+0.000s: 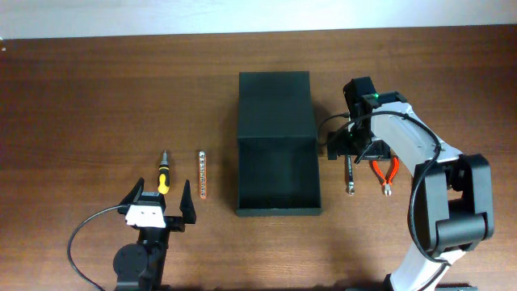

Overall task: Pack container
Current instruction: 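Lower the right gripper and close it on the wrench handle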

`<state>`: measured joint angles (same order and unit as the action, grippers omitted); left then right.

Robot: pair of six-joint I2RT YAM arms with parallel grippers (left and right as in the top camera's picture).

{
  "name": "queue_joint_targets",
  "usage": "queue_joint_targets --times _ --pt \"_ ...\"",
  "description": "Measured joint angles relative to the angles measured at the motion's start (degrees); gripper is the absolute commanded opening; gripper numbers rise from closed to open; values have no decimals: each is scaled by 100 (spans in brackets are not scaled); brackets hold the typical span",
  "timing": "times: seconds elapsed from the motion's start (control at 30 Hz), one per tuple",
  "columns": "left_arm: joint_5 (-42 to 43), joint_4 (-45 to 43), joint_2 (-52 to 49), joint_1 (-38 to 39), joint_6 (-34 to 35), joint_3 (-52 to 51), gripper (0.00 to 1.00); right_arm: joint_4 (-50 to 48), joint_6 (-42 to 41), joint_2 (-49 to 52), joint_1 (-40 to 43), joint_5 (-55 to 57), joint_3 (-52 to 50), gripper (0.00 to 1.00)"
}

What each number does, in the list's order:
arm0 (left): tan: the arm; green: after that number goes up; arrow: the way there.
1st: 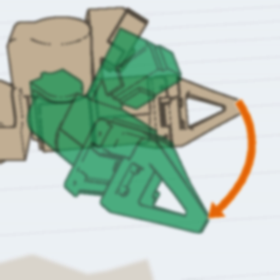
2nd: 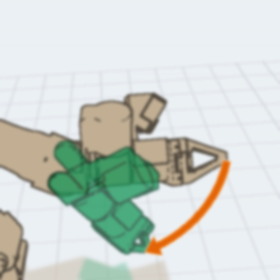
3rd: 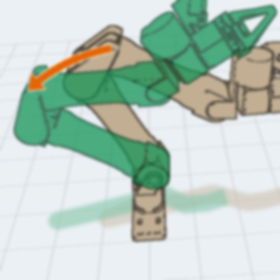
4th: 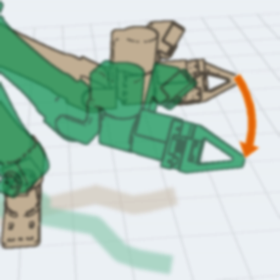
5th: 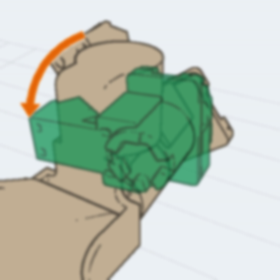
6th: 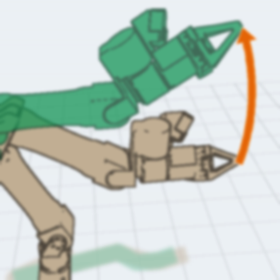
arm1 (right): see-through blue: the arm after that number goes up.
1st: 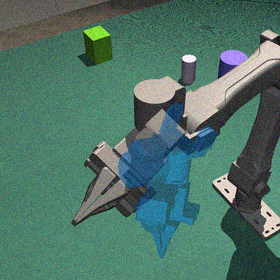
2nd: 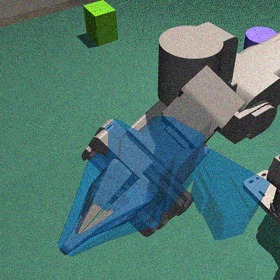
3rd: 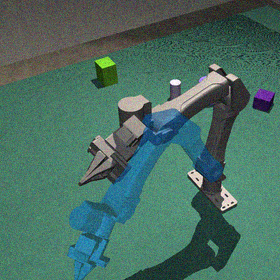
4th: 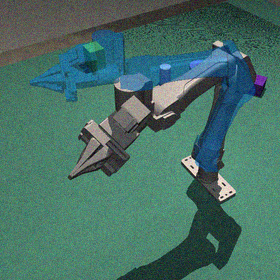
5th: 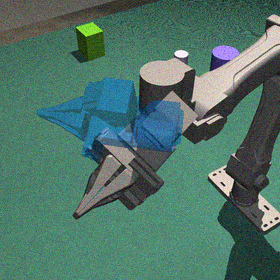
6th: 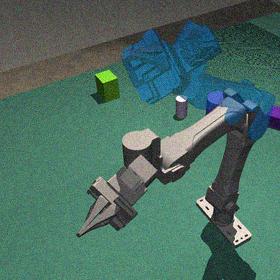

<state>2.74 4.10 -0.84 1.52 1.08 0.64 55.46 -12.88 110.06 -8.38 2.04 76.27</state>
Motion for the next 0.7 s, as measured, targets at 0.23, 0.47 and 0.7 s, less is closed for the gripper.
queue_joint_targets --times 0.23,0.47,0.7 --pt "-2 0 0 0 0 0 99 -98 -142 0 0 -11 -11 99" --pt "0 0 0 0 0 0 99 -295 -192 0 0 -11 -179 99" --pt "0 0 0 0 0 0 99 -358 90 0 0 -13 -450 99"
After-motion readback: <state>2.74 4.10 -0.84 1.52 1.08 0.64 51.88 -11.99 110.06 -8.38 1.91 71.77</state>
